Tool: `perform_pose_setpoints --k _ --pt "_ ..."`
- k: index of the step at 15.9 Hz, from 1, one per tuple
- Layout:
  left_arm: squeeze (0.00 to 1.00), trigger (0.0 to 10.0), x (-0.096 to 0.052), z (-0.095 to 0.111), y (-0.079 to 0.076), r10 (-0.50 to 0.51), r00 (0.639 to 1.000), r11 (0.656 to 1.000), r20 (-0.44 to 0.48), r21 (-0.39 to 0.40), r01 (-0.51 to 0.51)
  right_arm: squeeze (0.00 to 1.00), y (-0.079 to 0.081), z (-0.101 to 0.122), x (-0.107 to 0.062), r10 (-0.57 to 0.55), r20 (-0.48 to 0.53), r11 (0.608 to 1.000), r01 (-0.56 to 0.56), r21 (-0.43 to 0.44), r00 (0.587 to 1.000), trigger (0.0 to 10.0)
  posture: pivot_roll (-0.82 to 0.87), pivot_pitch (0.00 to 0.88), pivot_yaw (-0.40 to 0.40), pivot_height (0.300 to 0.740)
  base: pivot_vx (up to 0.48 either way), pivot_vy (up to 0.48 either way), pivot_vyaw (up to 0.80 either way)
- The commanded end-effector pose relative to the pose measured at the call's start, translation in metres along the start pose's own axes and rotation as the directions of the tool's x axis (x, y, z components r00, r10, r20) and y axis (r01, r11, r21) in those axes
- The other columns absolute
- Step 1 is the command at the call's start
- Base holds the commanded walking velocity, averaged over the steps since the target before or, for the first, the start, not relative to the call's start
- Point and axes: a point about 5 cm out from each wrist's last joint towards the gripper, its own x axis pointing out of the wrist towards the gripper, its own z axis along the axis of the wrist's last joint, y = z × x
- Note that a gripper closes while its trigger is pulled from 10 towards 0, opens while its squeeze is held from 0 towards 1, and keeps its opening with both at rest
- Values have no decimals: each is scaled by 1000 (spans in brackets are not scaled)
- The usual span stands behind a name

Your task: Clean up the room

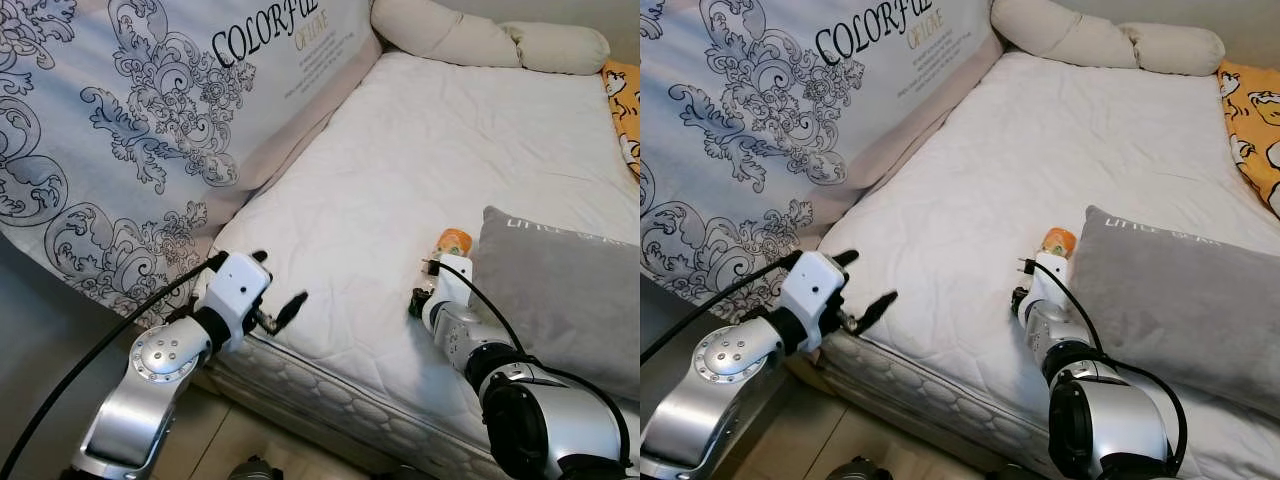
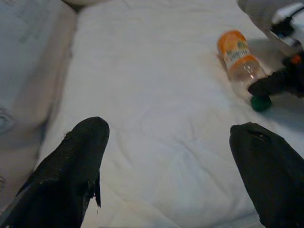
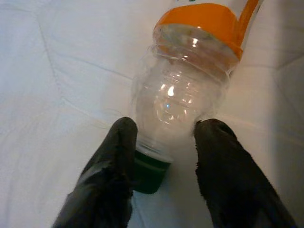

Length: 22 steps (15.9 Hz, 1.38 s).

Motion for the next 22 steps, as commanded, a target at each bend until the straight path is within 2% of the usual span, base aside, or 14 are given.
perform_pose_setpoints --k 1,2,4,6,8,10,13,14,15,16,17,18,19,22 --pt "1000 10000 -2 -5 5 44 999 999 -15 1 -44 0 1 1 0 7 13 1000 -7 -11 1000 0 147 31 43 740 0 0 0" --pt "1000 10000 -2 -6 6 57 998 998 -22 -6 -57 0 1 2 0 11 20 1000 -11 -16 1000 0 147 31 43 740 0 0 0" --pt "1000 10000 -1 -10 6 134 991 990 -1 -49 -133 0 10 9 -1 137 101 982 -122 -143 985 0 112 3 41 740 0 0 0" --pt "1000 10000 -1 -13 6 153 988 985 4 -83 -152 0 16 12 -4 209 171 977 -200 -69 963 0 79 0 56 740 0 0 0" --pt "1000 10000 -2 -14 7 161 987 983 8 -92 -159 0 16 14 -6 233 222 972 -228 -52 947 0 66 0 62 740 0 0 0" --pt "1000 10000 -4 -18 8 210 978 969 -9 -133 -209 0 15 16 -17 290 371 957 -263 -123 882 0 44 0 74 740 0 0 0" --pt "1000 10000 -6 -22 10 243 967 954 -75 -160 -252 0 12 14 -29 287 443 958 -248 -145 850 0 19 0 84 740 0 0 0" --pt "1000 10000 -6 -24 10 256 958 948 -131 -161 -275 0 12 12 -33 285 424 958 -248 -141 860 7647 15 0 86 740 0 0 0" --pt "1000 10000 -5 -24 11 267 952 950 -146 -127 -286 0 13 10 -34 295 392 954 -250 -165 871 9569 12 0 82 740 0 0 0" --pt "1000 10000 -3 -22 11 267 955 953 -131 -113 -282 0 16 11 -37 313 392 948 -263 -178 865 10000 12 0 80 740 0 0 0" --pt "1000 10000 0 -18 12 279 958 957 -64 -66 -283 388 20 12 -35 306 379 950 -255 -180 873 10000 18 0 71 740 0 0 0" --pt "1000 10000 0 -16 12 280 959 958 -43 -53 -282 388 22 13 -34 299 369 952 -248 -181 880 10000 20 0 68 740 0 0 0" --pt "1000 10000 0 -14 13 303 953 953 -2 -3 -303 1000 25 16 -28 259 343 962 -209 -177 903 10000 27 0 62 740 0 0 0" --pt "1000 10000 -3 -14 7 207 977 976 -49 -53 -209 1000 39 34 -19 204 290 970 -153 -188 935 10000 47 0 40 740 0 0 0"
